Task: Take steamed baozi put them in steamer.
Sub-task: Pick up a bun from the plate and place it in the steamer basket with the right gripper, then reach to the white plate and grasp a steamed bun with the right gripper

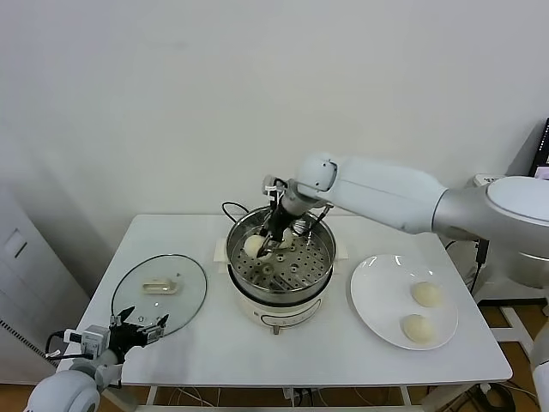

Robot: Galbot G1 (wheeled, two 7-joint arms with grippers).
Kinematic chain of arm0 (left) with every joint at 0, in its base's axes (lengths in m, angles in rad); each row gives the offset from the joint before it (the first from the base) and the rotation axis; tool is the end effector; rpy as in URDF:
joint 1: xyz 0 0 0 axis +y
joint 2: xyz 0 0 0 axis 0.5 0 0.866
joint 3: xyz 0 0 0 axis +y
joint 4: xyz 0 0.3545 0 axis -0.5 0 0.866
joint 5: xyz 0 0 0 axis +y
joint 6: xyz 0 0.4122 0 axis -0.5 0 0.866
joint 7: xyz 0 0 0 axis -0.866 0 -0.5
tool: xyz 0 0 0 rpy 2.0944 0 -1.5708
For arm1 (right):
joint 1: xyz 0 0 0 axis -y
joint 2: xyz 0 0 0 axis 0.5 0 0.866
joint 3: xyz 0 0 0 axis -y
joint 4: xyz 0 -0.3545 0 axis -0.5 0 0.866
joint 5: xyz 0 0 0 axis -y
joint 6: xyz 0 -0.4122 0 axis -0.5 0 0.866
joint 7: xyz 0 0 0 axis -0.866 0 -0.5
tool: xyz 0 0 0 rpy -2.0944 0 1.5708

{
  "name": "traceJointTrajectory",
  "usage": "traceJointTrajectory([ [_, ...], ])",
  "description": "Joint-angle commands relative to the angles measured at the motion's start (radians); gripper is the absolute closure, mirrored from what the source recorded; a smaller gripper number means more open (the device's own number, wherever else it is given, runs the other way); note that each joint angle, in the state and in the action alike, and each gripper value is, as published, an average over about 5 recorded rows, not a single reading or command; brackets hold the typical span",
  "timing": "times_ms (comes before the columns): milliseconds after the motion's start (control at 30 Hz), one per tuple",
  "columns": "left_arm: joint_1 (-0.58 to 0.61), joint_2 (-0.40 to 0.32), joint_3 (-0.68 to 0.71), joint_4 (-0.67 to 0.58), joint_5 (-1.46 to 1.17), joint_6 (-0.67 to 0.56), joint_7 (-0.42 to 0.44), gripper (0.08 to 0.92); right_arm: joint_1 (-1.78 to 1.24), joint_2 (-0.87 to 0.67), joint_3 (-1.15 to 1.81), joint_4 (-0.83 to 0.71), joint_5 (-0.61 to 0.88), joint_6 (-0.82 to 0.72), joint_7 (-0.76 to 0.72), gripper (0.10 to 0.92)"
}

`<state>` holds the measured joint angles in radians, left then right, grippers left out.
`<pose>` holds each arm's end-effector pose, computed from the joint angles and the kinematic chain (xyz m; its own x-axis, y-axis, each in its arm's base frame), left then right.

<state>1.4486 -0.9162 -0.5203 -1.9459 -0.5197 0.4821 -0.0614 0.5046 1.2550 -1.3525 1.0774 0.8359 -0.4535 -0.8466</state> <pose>0.2897 0.1229 -0.2991 -0.8357 0.0951 0.5409 0.1823 0.9771 0.1099 0.6279 0.1584 -0.1211 -0.0879 -0.4367 0.8953 -0.9954 0.0042 -0.0956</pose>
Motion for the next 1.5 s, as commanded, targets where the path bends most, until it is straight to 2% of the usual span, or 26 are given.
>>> traceJointTrajectory([
  [33, 0.001, 0.004, -0.002, 0.000, -0.002, -0.002, 0.001, 0.177, -0.064, 0.038, 0.011, -0.043, -0.035, -0.009, 0.035, 0.558],
  [267, 0.000, 0.002, -0.002, -0.002, -0.003, -0.001, 0.001, 0.177, -0.076, 0.041, 0.019, -0.051, -0.041, -0.017, 0.051, 0.547],
  [567, 0.005, 0.001, -0.006, -0.008, -0.004, -0.001, 0.001, 0.177, -0.033, 0.017, 0.024, -0.021, -0.024, -0.024, 0.050, 0.311],
  [733, 0.012, 0.005, -0.011, -0.011, -0.004, -0.001, 0.000, 0.177, 0.067, -0.087, -0.005, 0.079, -0.006, -0.025, 0.017, 0.212],
  [933, 0.023, 0.006, -0.025, -0.020, -0.008, -0.005, 0.002, 0.177, 0.282, -0.311, -0.110, 0.220, -0.039, 0.021, -0.115, 0.203],
  [1100, 0.027, 0.005, -0.028, -0.025, -0.009, -0.007, 0.001, 0.177, 0.386, -0.505, -0.217, 0.310, -0.159, 0.096, -0.225, 0.203],
  [1333, 0.043, 0.003, -0.034, -0.042, -0.007, -0.007, 0.002, 0.177, 0.317, -0.748, -0.230, 0.362, -0.355, 0.203, -0.316, 0.203],
  [1500, 0.048, 0.000, -0.035, -0.047, -0.002, -0.004, 0.003, 0.177, 0.159, -0.817, -0.136, 0.352, -0.459, 0.252, -0.341, 0.203],
])
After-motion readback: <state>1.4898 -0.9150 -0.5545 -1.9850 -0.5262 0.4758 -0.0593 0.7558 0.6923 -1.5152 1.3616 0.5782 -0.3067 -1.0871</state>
